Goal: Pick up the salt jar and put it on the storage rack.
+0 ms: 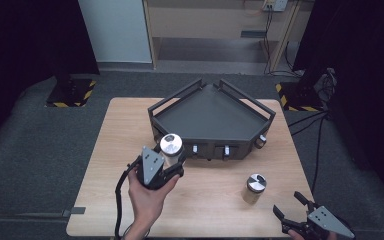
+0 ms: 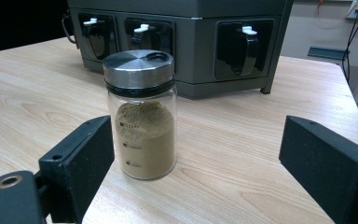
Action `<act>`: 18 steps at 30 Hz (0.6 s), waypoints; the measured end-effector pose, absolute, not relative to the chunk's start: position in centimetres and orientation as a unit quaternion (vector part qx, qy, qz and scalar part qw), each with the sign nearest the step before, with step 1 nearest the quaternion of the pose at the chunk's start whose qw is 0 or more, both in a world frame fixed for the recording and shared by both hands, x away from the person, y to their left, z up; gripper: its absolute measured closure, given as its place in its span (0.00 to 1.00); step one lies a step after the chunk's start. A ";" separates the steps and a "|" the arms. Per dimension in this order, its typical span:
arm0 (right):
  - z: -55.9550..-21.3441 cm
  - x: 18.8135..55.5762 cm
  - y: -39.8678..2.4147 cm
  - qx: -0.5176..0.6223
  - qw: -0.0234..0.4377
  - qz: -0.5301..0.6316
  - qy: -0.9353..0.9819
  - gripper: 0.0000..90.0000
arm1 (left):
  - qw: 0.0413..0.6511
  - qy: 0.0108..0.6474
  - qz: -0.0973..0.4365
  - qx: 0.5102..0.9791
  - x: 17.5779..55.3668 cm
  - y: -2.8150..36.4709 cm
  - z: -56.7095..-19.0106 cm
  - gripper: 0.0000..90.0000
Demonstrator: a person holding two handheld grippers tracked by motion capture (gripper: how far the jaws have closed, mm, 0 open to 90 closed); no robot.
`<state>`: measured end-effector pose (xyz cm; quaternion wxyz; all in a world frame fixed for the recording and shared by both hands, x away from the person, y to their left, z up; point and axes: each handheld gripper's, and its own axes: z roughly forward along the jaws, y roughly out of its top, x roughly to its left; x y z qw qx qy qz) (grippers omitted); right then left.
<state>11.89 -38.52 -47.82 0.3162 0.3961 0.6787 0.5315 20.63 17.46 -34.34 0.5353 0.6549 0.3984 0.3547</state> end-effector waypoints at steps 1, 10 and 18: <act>-47.8 11.9 -38.5 0.397 0.316 0.531 0.679 0.11 | 0.534 0.400 0.355 0.655 21.4 17.2 -33.8 0.34; -47.8 12.0 -38.6 0.393 0.313 0.534 0.680 0.11 | 0.510 0.408 0.384 0.653 27.7 14.2 -31.0 0.34; -47.9 12.0 -38.8 0.399 0.311 0.539 0.674 0.11 | 0.497 0.430 0.382 0.650 32.8 12.6 -30.9 0.34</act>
